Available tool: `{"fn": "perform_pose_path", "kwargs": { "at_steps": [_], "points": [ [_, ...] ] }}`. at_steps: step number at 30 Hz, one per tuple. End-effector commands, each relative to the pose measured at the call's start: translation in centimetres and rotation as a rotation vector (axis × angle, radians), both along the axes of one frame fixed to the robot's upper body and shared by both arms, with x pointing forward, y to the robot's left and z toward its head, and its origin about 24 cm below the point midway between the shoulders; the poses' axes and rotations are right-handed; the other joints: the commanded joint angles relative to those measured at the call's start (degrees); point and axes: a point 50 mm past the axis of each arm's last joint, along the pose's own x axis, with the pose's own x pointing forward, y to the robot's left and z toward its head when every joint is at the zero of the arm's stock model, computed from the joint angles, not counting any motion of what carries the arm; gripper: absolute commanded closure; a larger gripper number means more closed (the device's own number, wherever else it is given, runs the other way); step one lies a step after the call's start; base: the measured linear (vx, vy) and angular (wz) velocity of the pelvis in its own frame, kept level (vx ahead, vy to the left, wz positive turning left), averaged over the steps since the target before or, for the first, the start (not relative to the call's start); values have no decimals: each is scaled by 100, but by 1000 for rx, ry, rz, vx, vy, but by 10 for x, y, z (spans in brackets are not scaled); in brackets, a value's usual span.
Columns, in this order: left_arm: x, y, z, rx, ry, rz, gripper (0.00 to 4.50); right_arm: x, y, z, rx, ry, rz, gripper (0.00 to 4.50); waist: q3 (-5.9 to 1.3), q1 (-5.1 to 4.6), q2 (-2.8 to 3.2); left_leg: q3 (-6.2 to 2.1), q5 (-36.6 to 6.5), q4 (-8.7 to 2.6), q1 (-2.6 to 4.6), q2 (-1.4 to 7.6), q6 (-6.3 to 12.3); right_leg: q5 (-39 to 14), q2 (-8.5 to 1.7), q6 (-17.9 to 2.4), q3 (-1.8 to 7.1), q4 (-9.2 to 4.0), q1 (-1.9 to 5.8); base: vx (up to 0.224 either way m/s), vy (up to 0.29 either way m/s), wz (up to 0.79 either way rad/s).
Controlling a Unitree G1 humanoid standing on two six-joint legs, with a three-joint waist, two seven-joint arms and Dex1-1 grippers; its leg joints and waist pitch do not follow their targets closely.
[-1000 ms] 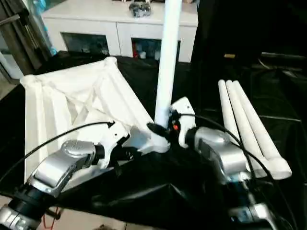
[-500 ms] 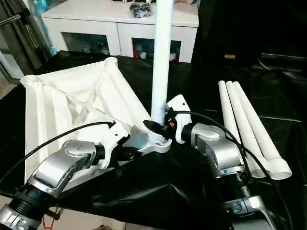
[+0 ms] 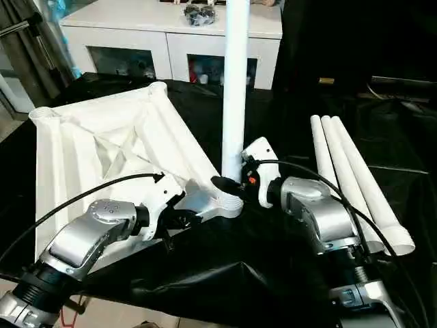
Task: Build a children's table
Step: Insert table leg to table base
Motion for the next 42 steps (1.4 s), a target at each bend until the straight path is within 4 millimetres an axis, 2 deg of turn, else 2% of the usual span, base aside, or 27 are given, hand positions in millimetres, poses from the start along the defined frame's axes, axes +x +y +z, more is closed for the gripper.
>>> {"fn": "perform_pose_path", "kwargs": {
  "at_steps": [1, 4, 11, 16, 22, 23, 24, 25, 29, 30, 32, 33, 37, 42],
  "points": [
    [0, -1, -2, -9, 25, -11, 450, -4, -2, -9, -21, 48, 3, 260, -347, 6, -80, -131, -684, -390, 26, 322, 450, -1310, -563, -870, 377, -550, 273, 0, 0, 0],
    [0, -1, -2, -13, 26, -12, 450, -3, -2, -8, -12, 43, -1, 260, -349, 5, -83, -134, -618, -390, 19, 326, 479, -1142, -560, -917, 375, -527, 274, 0, 0, 0],
    [0, -2, -2, -20, 26, -10, 450, -1, 0, -10, 68, 50, -49, 260, -340, -2, -81, -136, -698, -401, 19, 326, 449, -1309, -569, -901, 374, -548, 270, 0, 0, 0],
    [2, -1, 0, -27, 20, 1, 450, -4, -9, -24, 122, 89, -138, 260, -344, 0, -78, -136, -702, -406, 25, 332, 450, -1228, -570, -909, 376, -544, 269, 0, 0, 0],
    [4, -1, 1, -28, 12, 8, 450, -13, -20, -45, 194, 135, -245, 260, -320, 3, -70, -137, -903, -428, 45, 332, 400, -1612, -579, -835, 368, -594, 242, 0, 0, 0],
    [4, -1, 2, -28, 11, 9, 450, -14, -21, -49, 205, 144, -263, 260, -312, 12, 21, -148, -968, -434, 57, 335, 383, -1663, -584, -836, 367, -597, 230, 0, 0, 0],
    [5, -1, 2, -28, 10, 9, 450, -15, -22, -52, 212, 150, -276, 260, -312, -11, -34, -149, -1029, -444, 46, 340, 363, -1650, -580, -824, 367, -610, 245, 0, 0, 0],
    [5, -1, 2, -28, 9, 10, 450, -17, -24, -56, 215, 149, -295, 260, -319, 1, -1, -152, -1046, -442, 49, 336, 359, -1632, -590, -838, 369, -604, 242, 0, 0, 0],
    [7, -1, 2, -24, 3, 11, 450, -26, -27, -67, 216, 127, -340, 260, -289, -17, -16, -150, -1315, -469, 82, 335, 305, -2009, -595, -774, 362, -661, 229, 0, 0, 0],
    [8, -2, 2, -21, -1, 12, 450, -28, -28, -71, 204, 107, -358, 260, -292, -25, 26, -164, -1373, -489, 89, 346, 281, -2024, -594, -747, 361, -678, 230, 0, 0, 0],
    [8, -2, 2, -20, -2, 13, 450, -30, -28, -72, 193, 95, -358, 260, -294, -31, 13, -170, -1381, -497, 86, 345, 284, -1975, -592, -754, 357, -672, 240, 0, 0, 0],
    [8, -2, 1, -19, -2, 13, 450, -33, -26, -72, 164, 72, -342, 260, -289, -32, 41, -169, -1449, -505, 103, 348, 284, -2024, -595, -753, 356, -680, 230, 0, 0, 0],
    [8, -2, 1, -18, -3, 9, 450, -38, -18, -71, 66, 17, -259, 260, -302, -41, 36, -168, -1344, -519, 92, 344, 323, -1979, -596, -704, 354, -688, 247, 0, 0, 0],
    [8, -4, 1, -18, -3, -2, 450, -32, -9, -64, 16, 0, -188, 260, -294, -67, 25, -163, -1387, -519, 80, 328, 360, -2118, -595, -680, 351, -709, 250, 0, 0, 0]
  ]
}}
